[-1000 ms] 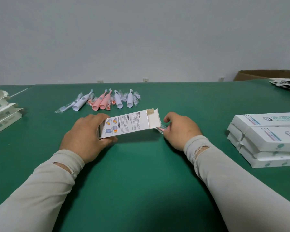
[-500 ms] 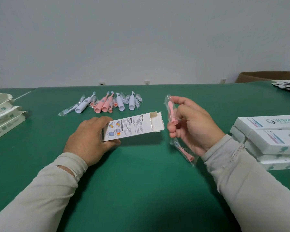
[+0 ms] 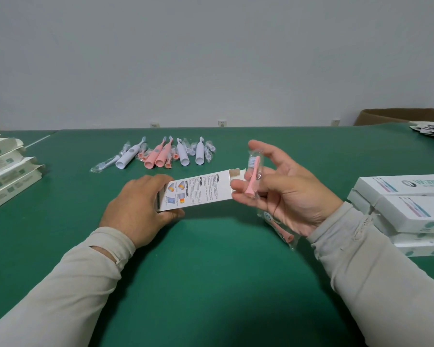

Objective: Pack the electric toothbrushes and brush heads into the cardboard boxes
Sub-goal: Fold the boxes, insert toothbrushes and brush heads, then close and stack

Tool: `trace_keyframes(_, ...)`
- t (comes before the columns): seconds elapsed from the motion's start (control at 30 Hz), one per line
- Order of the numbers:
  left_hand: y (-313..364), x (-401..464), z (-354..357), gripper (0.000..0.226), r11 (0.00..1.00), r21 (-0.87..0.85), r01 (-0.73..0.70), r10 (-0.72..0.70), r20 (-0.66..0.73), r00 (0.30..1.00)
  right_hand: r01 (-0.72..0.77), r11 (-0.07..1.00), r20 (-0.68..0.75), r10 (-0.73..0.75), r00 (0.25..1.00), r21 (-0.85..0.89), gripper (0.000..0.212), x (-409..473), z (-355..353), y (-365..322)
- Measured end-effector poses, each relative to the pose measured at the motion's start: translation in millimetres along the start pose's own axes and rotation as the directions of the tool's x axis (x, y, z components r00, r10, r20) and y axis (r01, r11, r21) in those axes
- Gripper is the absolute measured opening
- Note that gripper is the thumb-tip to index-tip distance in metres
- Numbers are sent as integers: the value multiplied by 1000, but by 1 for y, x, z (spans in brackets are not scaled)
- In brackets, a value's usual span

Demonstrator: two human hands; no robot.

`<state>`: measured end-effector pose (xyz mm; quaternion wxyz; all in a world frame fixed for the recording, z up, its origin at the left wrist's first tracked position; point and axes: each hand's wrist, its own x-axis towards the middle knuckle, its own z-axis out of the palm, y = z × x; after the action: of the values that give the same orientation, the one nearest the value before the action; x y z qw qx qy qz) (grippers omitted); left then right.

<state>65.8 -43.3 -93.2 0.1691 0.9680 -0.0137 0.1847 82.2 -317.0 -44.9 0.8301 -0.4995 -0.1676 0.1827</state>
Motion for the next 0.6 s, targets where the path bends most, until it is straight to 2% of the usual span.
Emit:
trace_keyframes(0.1, 0, -1, 0, 53, 1000, -2, 5, -5, 7, 1000, 76, 993, -115, -86, 990, -90, 46, 1, 2, 2)
trace_keyframes(0.17, 1, -1, 0, 54, 1000, -3, 9, -9, 10, 1000, 151, 950, -234, -218, 947, -275, 33, 2, 5, 5)
trace_keyframes(0.23, 1, -1, 0, 54, 1000, -3, 13, -13, 13, 1000, 197, 881, -294, -344, 892, -430, 31, 4, 7, 7)
trace_keyframes(0.3, 1, -1, -1, 54, 1000, -2, 14, -14, 19, 1000, 235, 854, -310, -406, 860, -465, 34, 5, 8, 9)
trace_keyframes(0.43, 2, -1, -1, 53, 1000, -5, 7, -7, 20, 1000, 211, 839, -277, -387, 880, -502, 37, 6, 9, 13)
trace_keyframes(0.6, 1, -1, -2, 54, 1000, 2, 12, -12, 21, 1000, 205, 879, -264, -339, 903, -430, 33, 8, 10, 22)
